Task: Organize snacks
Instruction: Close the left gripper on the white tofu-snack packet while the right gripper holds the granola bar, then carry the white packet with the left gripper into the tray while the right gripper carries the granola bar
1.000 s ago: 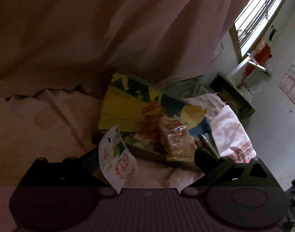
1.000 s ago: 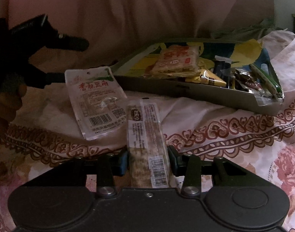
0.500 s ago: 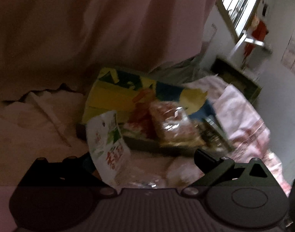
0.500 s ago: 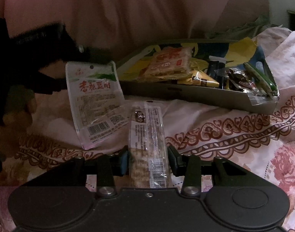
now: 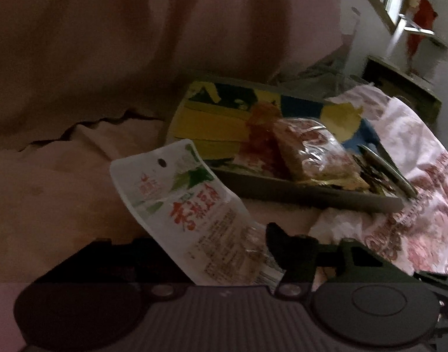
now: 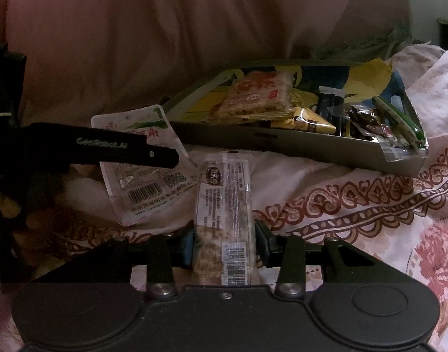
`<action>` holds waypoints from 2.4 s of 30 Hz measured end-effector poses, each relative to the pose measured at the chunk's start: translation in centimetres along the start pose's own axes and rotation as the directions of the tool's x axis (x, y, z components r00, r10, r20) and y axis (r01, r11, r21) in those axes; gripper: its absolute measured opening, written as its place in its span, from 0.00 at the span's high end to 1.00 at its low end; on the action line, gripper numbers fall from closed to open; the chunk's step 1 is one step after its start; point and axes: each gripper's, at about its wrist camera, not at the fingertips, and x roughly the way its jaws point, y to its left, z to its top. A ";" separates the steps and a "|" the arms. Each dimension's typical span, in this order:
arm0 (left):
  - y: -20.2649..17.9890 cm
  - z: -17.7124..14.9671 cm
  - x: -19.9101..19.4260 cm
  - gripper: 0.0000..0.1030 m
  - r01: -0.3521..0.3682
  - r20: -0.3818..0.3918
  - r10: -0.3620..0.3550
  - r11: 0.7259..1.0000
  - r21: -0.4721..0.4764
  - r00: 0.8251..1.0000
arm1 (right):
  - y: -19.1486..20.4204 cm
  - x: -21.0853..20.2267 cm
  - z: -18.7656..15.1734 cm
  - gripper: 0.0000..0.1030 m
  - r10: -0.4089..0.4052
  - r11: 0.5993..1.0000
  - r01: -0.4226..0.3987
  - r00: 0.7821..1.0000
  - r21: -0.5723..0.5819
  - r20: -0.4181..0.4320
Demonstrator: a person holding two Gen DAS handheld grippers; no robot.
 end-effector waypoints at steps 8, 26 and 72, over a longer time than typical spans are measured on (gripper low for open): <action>0.6 0.2 -0.3 0.66 -0.020 0.010 0.021 0.998 -0.060 1.000 | 0.8 0.0 -0.1 0.61 -0.020 0.998 0.022 0.999 -0.052 0.026; -2.6 2.4 -4.3 0.85 -0.066 0.034 0.067 0.997 -0.028 0.997 | 1.4 -3.0 0.5 0.62 -0.078 0.987 0.095 0.988 -0.126 0.135; -13.2 14.7 6.4 0.91 0.047 0.108 -0.044 0.999 -0.020 0.993 | -13.0 2.7 7.9 0.62 -0.268 0.933 0.137 0.881 0.332 0.391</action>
